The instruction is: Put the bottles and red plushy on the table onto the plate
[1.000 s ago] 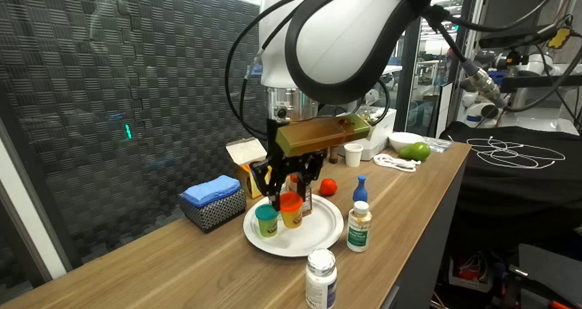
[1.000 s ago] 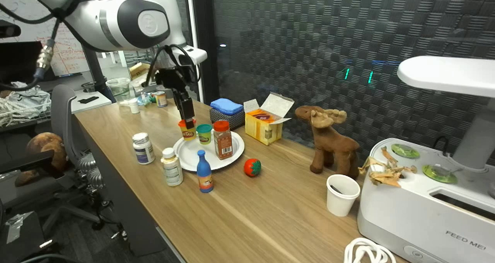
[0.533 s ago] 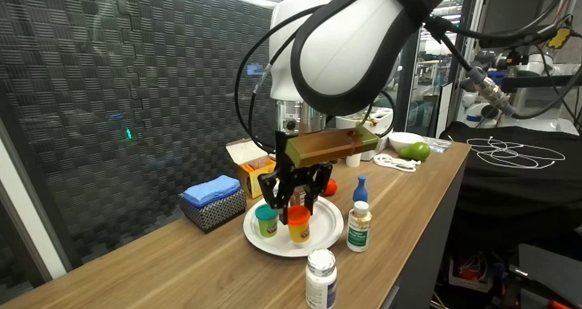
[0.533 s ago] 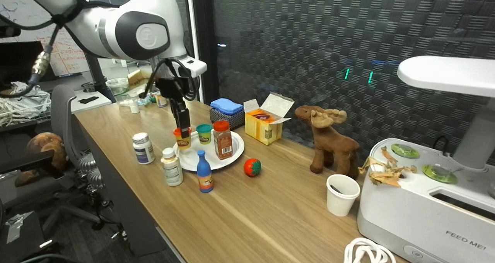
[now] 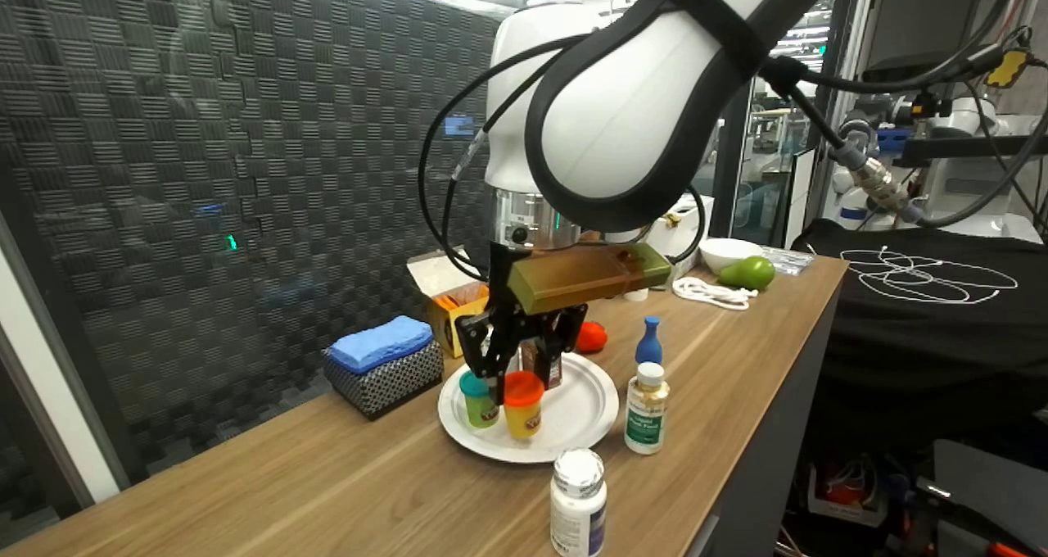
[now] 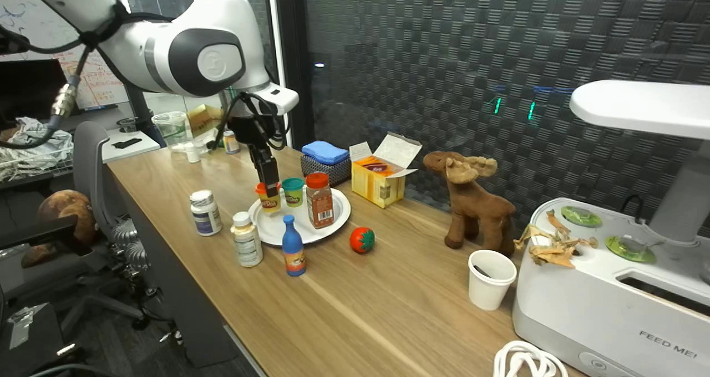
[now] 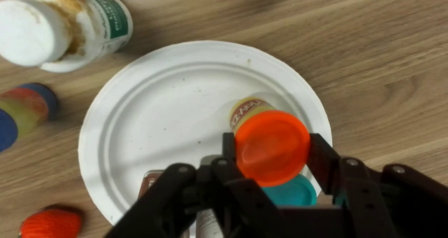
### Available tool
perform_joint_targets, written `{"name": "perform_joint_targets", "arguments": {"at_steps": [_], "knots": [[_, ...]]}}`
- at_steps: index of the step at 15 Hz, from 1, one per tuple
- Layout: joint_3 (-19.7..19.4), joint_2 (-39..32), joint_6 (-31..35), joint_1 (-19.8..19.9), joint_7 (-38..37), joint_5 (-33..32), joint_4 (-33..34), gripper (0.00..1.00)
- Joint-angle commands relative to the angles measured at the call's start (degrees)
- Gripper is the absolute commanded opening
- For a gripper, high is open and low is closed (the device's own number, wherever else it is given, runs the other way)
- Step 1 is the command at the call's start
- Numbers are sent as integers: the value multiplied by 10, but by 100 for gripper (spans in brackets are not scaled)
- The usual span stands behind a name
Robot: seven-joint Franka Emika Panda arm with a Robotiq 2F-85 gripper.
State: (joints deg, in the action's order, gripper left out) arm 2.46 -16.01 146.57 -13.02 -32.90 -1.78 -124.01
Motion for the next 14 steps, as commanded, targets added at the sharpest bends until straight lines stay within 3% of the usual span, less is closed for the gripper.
{"name": "perform_joint_targets", "arguments": {"at_steps": [1, 7, 8, 9, 11, 14], "knots": [[2, -3, 25, 4, 17, 7, -3, 29], [2, -24, 47, 1, 20, 12, -3, 29], [3, -25, 48, 0, 21, 13, -4, 44], [3, -24, 52, -1, 21, 13, -5, 79], [3, -17, 49, -4, 18, 11, -8, 80], [5, 2, 32, -10, 11, 9, -16, 100]]}}
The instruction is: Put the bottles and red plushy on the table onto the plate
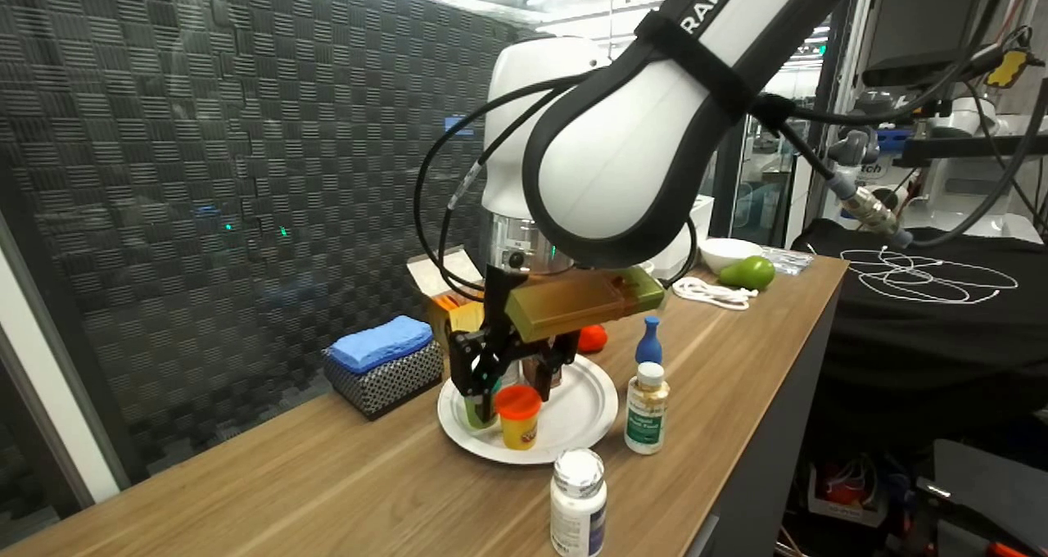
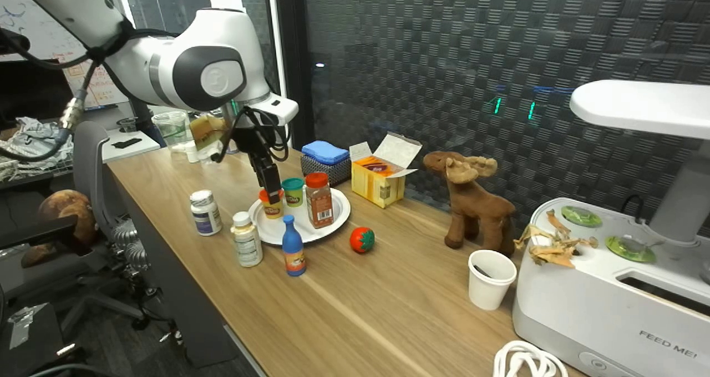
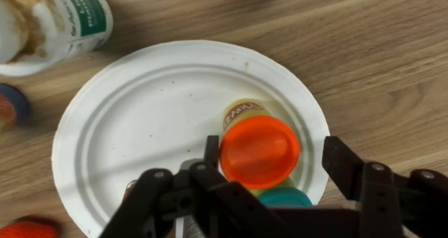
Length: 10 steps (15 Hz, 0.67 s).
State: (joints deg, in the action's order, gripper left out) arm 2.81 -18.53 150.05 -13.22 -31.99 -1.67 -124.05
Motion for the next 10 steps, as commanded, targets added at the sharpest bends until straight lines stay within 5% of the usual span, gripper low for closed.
{"name": "perform_joint_targets", "arguments": {"at_steps": [1, 10], "knots": [[-2, 34, -11, -12, -7, 1, -18, 100], [34, 140, -185, -6, -1, 28, -22, 100]]}}
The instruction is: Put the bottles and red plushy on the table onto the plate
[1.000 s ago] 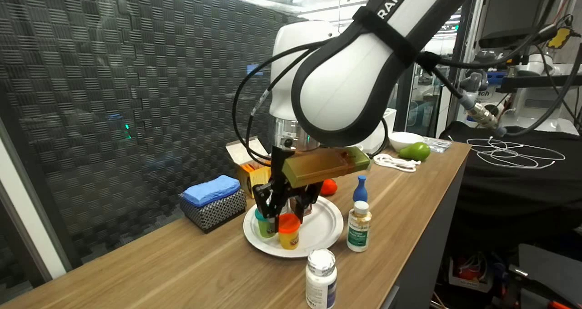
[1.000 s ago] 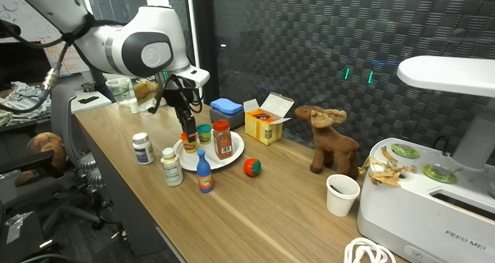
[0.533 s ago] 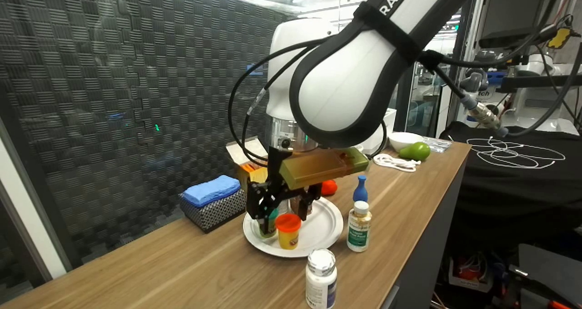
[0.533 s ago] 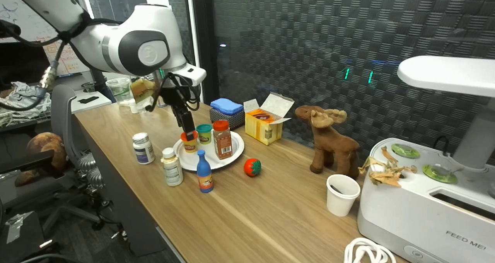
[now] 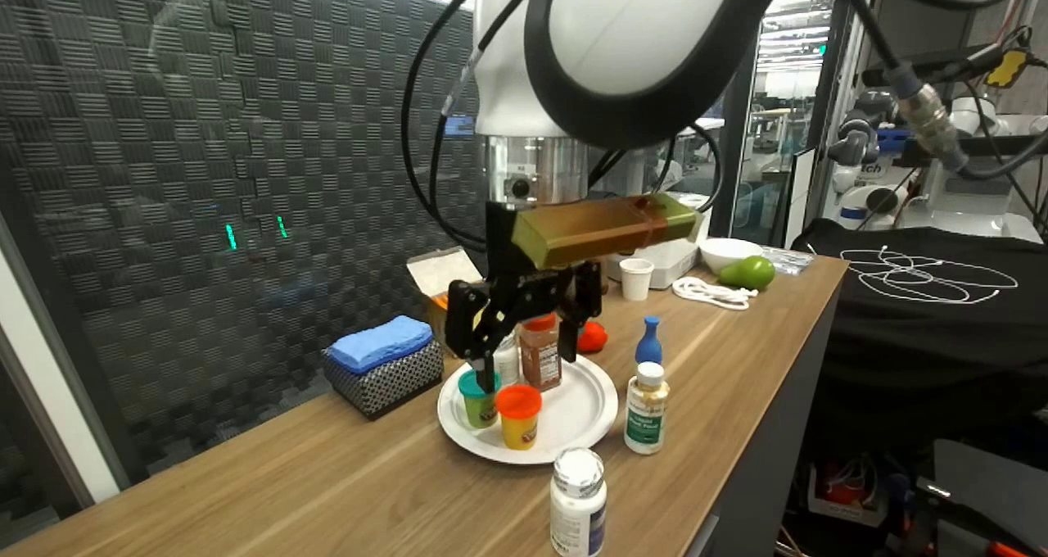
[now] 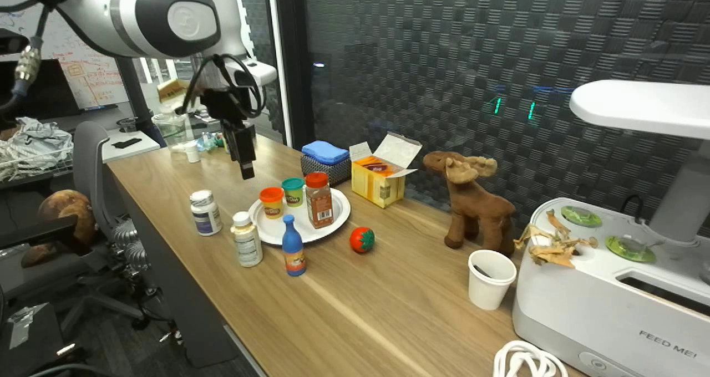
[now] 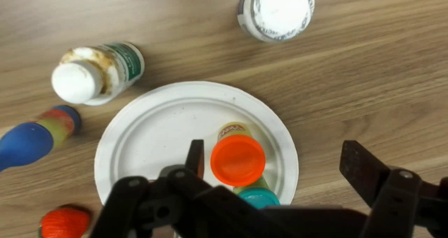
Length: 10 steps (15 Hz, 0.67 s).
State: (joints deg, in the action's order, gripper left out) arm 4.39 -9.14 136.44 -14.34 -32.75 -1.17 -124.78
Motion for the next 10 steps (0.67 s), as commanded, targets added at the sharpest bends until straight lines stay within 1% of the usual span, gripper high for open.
{"name": "perform_joint_targets", "arguments": {"at_steps": [1, 3, 5, 10], "knots": [[22, 51, -64, 7, 4, 26, -15, 100], [31, 56, -89, 9, 8, 45, -16, 100], [35, 52, -98, 10, 6, 56, -22, 100], [41, 30, -68, 11, 28, 87, -54, 100]]}}
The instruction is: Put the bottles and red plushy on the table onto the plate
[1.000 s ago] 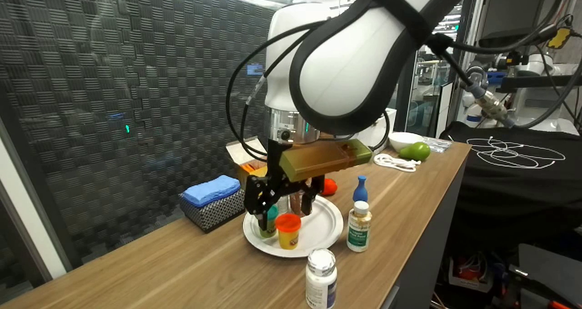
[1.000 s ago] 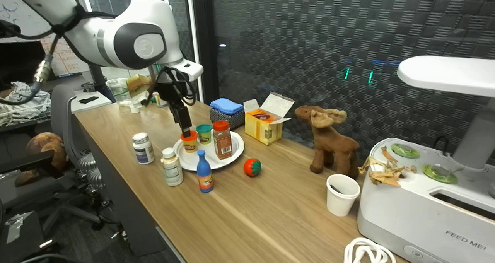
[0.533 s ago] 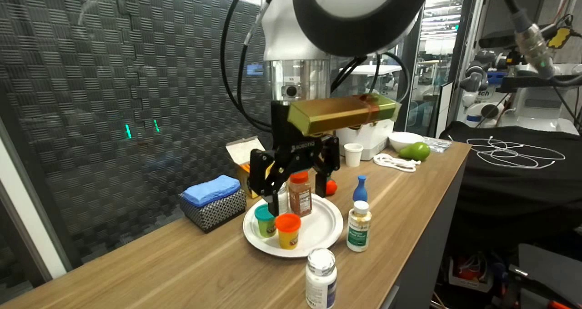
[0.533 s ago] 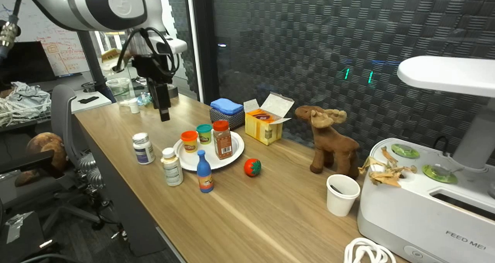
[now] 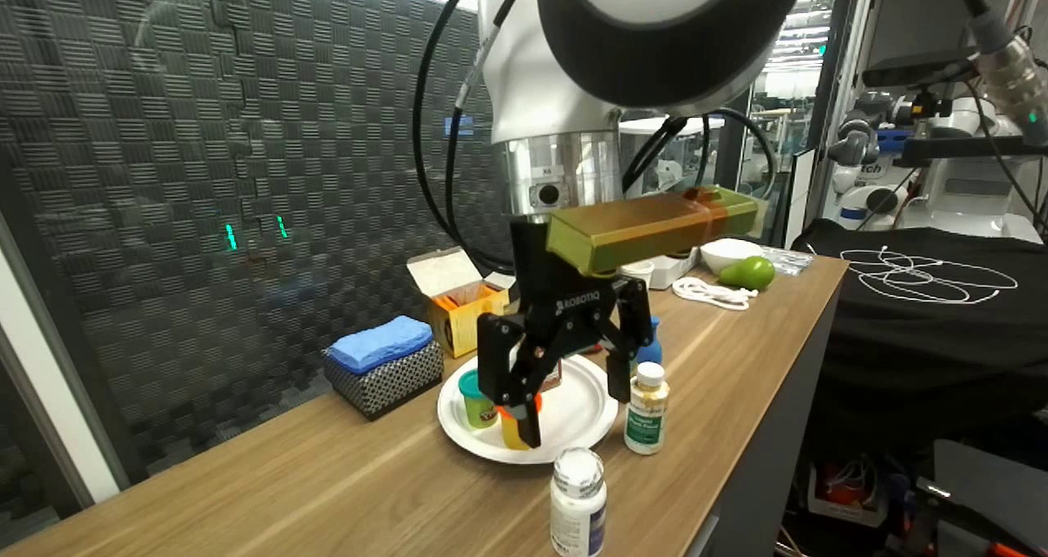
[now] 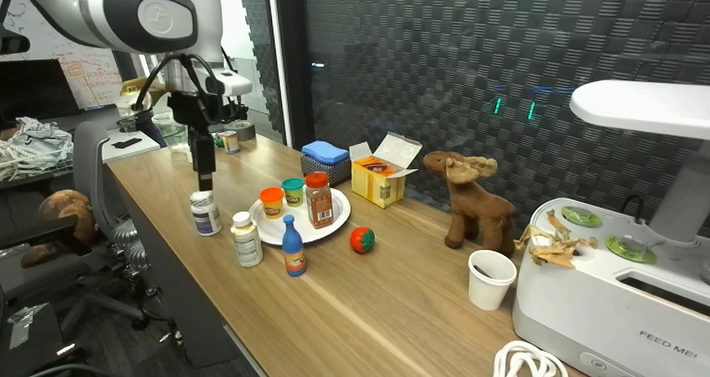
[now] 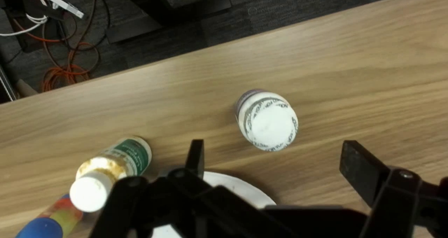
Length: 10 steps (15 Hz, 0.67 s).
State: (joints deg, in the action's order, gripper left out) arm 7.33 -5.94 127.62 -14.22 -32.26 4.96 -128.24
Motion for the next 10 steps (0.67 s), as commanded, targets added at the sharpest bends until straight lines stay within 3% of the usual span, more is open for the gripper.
{"name": "perform_joint_targets", "arguments": {"at_steps": [1, 9, 10], "knots": [[11, -6, 26, 9, 25, 25, -22, 100], [15, -24, 49, 2, 27, 17, -27, 100], [16, -25, 47, 2, 28, 19, -26, 93]]}}
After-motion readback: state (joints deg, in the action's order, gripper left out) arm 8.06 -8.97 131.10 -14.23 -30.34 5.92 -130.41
